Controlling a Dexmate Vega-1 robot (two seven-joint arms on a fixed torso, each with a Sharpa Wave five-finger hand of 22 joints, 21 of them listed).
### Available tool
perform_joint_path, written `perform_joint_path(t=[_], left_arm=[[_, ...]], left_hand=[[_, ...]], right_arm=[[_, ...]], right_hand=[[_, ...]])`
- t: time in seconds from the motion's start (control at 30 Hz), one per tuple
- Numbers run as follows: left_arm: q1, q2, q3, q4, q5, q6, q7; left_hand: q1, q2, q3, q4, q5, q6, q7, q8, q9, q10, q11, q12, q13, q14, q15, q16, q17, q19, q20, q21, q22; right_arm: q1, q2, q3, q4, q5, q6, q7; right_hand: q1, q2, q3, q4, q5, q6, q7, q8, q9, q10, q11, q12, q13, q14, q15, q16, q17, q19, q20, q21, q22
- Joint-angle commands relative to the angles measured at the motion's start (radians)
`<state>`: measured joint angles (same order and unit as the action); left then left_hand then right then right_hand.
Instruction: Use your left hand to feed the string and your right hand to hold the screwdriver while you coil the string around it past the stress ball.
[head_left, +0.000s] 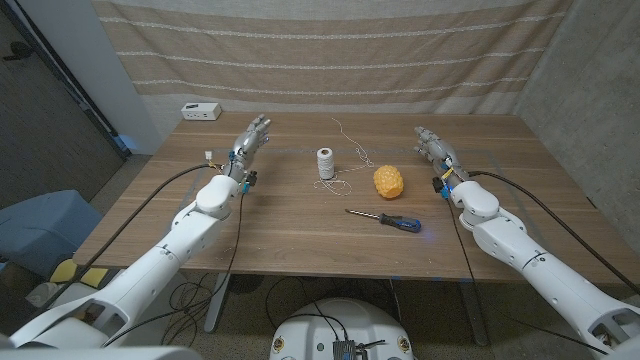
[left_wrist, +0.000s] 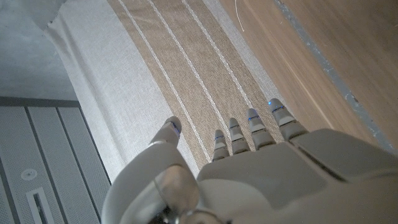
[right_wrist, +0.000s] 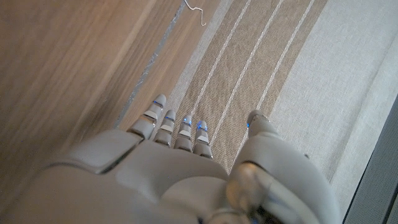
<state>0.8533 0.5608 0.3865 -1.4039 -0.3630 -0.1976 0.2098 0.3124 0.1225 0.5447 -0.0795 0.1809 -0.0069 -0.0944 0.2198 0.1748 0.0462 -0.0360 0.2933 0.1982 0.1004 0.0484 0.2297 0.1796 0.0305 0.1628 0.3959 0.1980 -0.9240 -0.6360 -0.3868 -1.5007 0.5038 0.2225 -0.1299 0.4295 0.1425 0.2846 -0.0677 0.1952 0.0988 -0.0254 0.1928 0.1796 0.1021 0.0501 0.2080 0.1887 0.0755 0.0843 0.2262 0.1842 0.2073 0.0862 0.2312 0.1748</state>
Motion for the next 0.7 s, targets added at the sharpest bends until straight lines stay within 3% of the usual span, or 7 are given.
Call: perform_joint_path(t=[0.03,0.43,0.7], left_arm=[[-0.04,0.107,0.069,-0.155,0.17,0.108,0.051],[-0.108,0.138,0.122,-0.17,0.273,0.15,-0.012],[-0.145,0.161,0.156,-0.203,0.366,0.204,-0.031]], left_hand=[[0.02,-0.003,0.003,-0.016,-0.002,0.013,0.002,0.007,0.005,0.015,0.004,0.006,0.004,0.016,-0.003,0.004,0.003,0.01,0.003,0.006,0.003],[0.03,-0.008,0.005,-0.029,-0.004,0.019,0.003,0.003,0.006,0.019,0.003,0.003,0.004,0.024,-0.007,0.001,0.004,0.013,0.003,0.007,0.004],[0.044,-0.023,0.004,-0.054,-0.007,0.055,-0.003,-0.001,0.007,0.066,-0.008,0.007,0.006,0.111,-0.042,0.02,0.011,0.103,-0.005,0.044,0.01]], right_arm=[[-0.065,-0.106,-0.009,-0.177,-0.206,-0.216,-0.174],[-0.149,-0.203,0.007,-0.377,-0.299,-0.396,-0.239],[-0.206,-0.251,0.012,-0.503,-0.362,-0.534,-0.282]], right_hand=[[0.009,0.002,0.005,-0.008,-0.005,0.01,-0.006,0.007,0.003,0.008,-0.002,0.003,0.002,0.009,-0.001,0.005,0.005,0.0,0.01,0.0,0.005],[0.016,0.005,0.009,-0.015,-0.008,0.014,-0.01,0.006,0.003,0.009,-0.004,0.001,0.003,0.013,-0.007,0.005,0.006,0.001,0.01,-0.002,0.006],[0.023,0.006,0.013,-0.022,-0.009,0.015,-0.013,0.005,0.003,0.011,-0.007,0.0,0.003,0.015,-0.013,0.004,0.007,0.002,0.01,-0.003,0.006]])
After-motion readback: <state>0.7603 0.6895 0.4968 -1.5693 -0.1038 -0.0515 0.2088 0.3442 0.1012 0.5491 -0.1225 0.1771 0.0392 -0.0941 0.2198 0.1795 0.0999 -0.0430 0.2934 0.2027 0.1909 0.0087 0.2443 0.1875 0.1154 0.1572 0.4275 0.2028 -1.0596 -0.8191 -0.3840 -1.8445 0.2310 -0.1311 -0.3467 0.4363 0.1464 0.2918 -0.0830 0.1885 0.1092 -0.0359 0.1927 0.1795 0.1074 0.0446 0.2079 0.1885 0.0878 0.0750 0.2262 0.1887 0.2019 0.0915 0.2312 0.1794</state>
